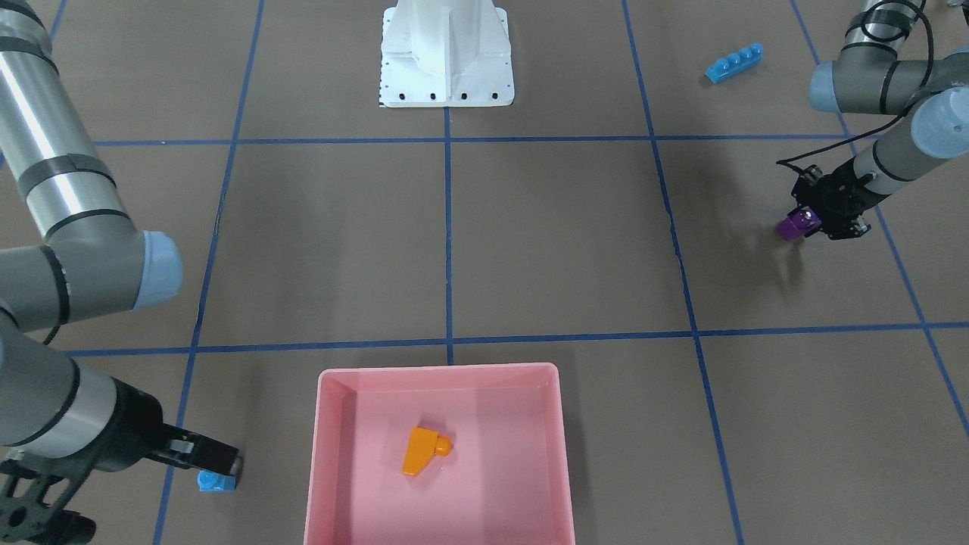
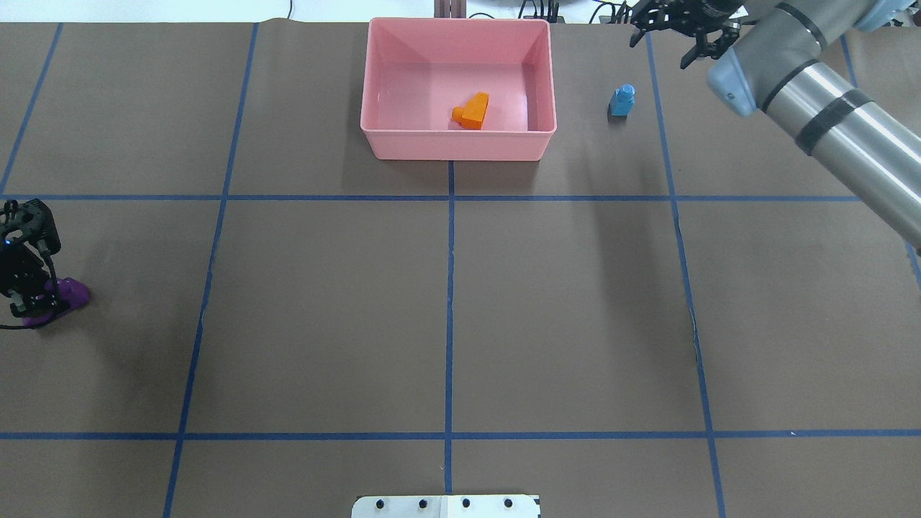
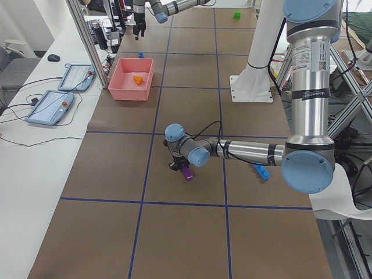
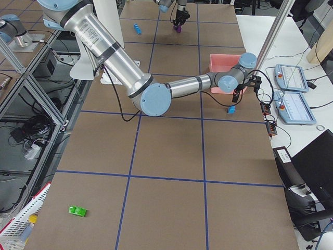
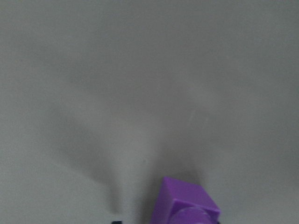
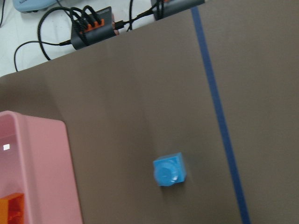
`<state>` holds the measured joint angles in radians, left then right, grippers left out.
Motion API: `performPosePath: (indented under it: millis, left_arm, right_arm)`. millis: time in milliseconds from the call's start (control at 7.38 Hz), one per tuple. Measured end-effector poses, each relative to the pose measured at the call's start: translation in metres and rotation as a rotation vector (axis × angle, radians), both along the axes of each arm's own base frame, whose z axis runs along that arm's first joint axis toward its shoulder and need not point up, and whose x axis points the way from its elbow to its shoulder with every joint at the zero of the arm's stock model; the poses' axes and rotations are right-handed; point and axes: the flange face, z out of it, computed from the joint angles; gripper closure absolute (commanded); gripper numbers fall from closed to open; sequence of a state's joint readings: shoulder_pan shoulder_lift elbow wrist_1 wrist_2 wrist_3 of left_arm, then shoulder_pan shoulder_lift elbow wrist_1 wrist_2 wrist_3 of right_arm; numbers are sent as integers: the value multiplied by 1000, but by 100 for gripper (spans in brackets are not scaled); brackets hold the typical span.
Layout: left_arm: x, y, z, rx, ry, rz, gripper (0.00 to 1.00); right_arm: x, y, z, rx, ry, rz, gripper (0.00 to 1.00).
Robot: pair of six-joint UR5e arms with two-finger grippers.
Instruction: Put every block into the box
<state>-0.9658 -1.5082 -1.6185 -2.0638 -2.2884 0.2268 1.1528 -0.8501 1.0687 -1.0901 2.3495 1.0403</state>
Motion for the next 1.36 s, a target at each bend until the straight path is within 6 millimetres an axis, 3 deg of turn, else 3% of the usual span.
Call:
performPosePath:
  millis: [136,407,949,1220,1356]
  left_arm:
    - [10,-10,-25,-66,41,-58,100]
    - [43,-53,-109,-219,141,-204,100]
    - [128,-174,-316,-464,293,-452,100]
    - [175,-244,-415,-532,307,-585,100]
    - [194,-269,-450,-511,302,-659,76]
  right_arm:
    - [25,20,36,11,10,-12,0]
    - [70,69,103,43,40,-41,0]
    - [161,202,228,111,120,-137,0]
    - [192,277,266,133,148,-199,0]
    - [205,316,280,137,160,-230,0]
